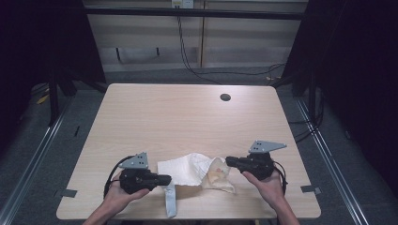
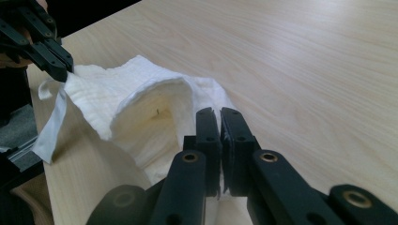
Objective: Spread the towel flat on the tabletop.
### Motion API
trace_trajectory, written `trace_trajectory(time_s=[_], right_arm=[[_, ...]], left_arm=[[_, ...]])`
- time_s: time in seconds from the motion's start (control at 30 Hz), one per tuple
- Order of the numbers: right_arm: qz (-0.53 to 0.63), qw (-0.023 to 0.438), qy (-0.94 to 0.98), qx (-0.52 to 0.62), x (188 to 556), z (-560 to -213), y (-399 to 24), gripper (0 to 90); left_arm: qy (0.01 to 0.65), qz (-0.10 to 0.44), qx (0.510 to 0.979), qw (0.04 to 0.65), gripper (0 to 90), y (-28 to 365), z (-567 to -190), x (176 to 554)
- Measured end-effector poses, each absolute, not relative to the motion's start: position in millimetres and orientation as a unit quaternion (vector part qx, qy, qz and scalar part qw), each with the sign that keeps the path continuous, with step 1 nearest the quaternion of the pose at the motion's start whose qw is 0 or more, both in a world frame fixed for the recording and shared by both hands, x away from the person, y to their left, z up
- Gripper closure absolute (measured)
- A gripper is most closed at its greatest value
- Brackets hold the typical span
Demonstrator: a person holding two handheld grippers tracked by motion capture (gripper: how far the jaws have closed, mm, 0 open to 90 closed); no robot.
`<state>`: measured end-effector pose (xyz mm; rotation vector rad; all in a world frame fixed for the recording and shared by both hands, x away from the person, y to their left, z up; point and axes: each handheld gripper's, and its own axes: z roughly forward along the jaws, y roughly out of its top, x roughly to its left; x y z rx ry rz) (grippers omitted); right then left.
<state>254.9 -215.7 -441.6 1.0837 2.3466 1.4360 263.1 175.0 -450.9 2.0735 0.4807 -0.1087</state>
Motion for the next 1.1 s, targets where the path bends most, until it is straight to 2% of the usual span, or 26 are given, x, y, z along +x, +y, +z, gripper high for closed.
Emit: trace_trajectory(time_s=[0.33, 0.63, 1.1], right_arm=[[0.5, 0.103, 0.777, 0.37, 258, -424, -225, 87.2], [0.505, 0.117, 0.776, 0.358, 267, -400, -222, 87.3], [0.525, 0.133, 0.773, 0.331, 264, -362, -215, 87.4]], left_arm=[[0.218, -0.032, 0.832, 0.509, 87.4, 191, -427, 275], [0.23, -0.034, 0.828, 0.51, 86.9, 203, -425, 278], [0.224, -0.028, 0.817, 0.53, 87.4, 216, -394, 273]])
